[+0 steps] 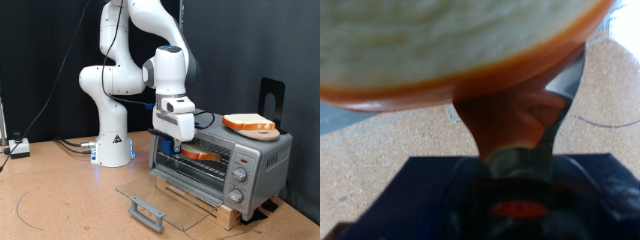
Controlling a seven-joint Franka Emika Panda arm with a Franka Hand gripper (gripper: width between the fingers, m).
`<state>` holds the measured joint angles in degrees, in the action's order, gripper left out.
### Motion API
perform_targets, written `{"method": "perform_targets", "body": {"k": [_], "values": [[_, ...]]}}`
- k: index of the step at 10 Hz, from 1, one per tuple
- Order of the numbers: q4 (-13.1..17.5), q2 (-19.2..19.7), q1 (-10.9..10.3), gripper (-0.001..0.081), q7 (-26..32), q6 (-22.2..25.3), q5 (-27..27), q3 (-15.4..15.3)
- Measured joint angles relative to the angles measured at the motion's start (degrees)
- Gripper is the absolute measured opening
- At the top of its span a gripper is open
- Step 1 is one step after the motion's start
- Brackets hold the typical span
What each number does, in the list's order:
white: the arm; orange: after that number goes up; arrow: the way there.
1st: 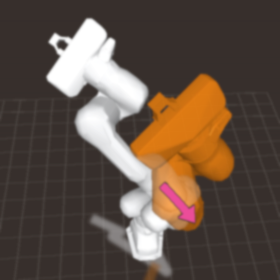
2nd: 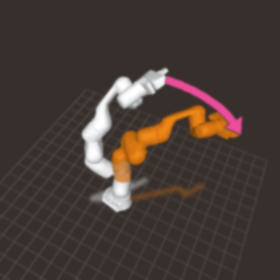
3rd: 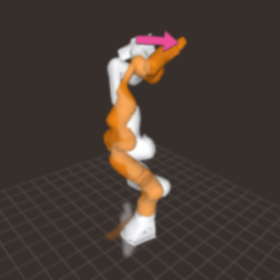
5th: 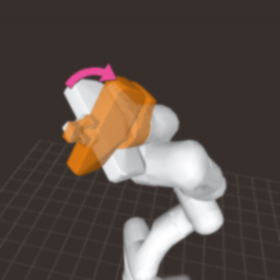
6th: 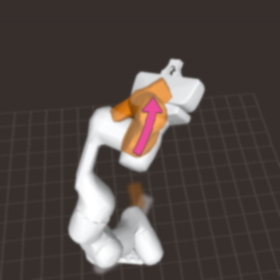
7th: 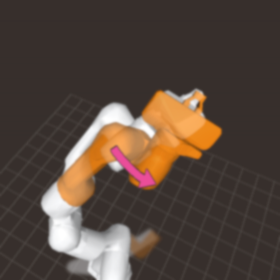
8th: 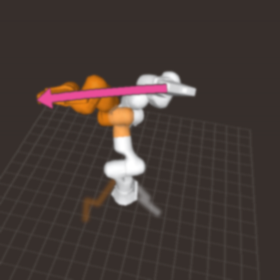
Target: Make a piece of toast with the oven
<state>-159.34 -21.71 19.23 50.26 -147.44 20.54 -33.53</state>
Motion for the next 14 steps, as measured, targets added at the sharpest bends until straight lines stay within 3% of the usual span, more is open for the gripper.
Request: {"method": "perform_targets", "body": {"k": [3, 9, 14], "values": [[0.36, -0.21, -0.23, 0.0416, 0.43, 0.00, 1.40, 0.39], [0.39, 0.03, 4.03, 0.0416, 4.15, 3.29, -0.43, 3.88], [0.39, 0.45, 4.83, 0.0416, 5.80, 3.65, -0.43, 5.33]]}}
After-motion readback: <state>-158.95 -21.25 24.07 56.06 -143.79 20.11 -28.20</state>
